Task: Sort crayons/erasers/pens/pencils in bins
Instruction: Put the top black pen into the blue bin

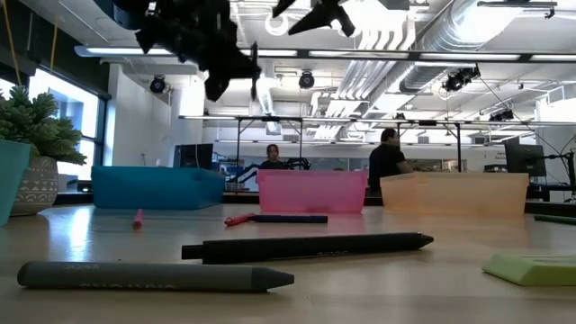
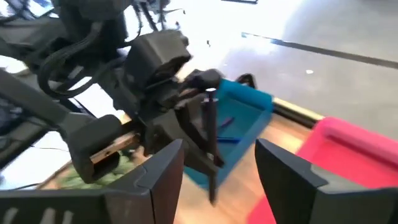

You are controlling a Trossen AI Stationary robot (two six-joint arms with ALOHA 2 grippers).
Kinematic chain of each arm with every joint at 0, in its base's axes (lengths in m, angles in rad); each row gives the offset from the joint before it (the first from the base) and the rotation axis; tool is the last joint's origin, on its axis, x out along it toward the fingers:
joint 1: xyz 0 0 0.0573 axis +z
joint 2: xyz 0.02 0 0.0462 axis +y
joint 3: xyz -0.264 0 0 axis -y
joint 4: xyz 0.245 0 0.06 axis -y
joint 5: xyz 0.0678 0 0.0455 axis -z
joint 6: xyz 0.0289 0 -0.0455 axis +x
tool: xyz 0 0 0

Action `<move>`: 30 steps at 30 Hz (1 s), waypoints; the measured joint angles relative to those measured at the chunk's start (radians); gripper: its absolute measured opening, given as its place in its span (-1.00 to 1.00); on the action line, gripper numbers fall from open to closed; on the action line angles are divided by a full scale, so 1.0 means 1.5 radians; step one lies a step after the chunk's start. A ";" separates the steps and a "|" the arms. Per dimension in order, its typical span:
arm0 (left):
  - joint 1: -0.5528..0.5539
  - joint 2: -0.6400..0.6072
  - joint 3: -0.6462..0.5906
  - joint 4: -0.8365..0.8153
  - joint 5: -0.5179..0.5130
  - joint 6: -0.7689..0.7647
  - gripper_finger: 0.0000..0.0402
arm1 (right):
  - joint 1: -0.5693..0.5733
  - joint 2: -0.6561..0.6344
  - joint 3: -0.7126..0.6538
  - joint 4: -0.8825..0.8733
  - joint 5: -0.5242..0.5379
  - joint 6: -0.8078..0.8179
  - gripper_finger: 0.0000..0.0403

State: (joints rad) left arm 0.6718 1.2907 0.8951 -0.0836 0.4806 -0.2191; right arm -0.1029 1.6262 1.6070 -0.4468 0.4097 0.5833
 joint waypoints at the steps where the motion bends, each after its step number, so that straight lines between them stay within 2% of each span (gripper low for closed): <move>1: 0.008 0.000 0.000 -0.022 -0.011 0.005 -0.92 | -0.008 -0.004 0.000 -0.013 0.000 -0.007 -0.04; 6: 0.050 -0.010 0.000 -0.140 -0.074 0.035 -0.92 | -0.053 -0.023 0.000 -0.060 -0.007 -0.048 -0.03; 12: 0.085 -0.043 0.000 -0.246 -0.162 0.044 -0.92 | -0.132 -0.023 0.000 -0.110 -0.117 -0.098 -0.03; 18: 0.109 -0.056 0.001 -0.389 -0.273 0.050 -0.92 | -0.198 -0.023 0.000 -0.177 -0.158 -0.162 -0.03; 21: 0.116 -0.052 0.001 -0.454 -0.303 0.028 -0.92 | -0.228 -0.023 0.000 -0.196 -0.183 -0.202 -0.03; 30: 0.115 -0.001 0.001 -0.490 -0.346 -0.043 -0.92 | -0.302 -0.023 0.000 -0.204 -0.219 -0.309 -0.03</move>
State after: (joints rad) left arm 0.8440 1.2885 0.8959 -0.8192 -0.0384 -0.2835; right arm -0.5562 1.5913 1.6073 -0.7521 0.0807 0.1193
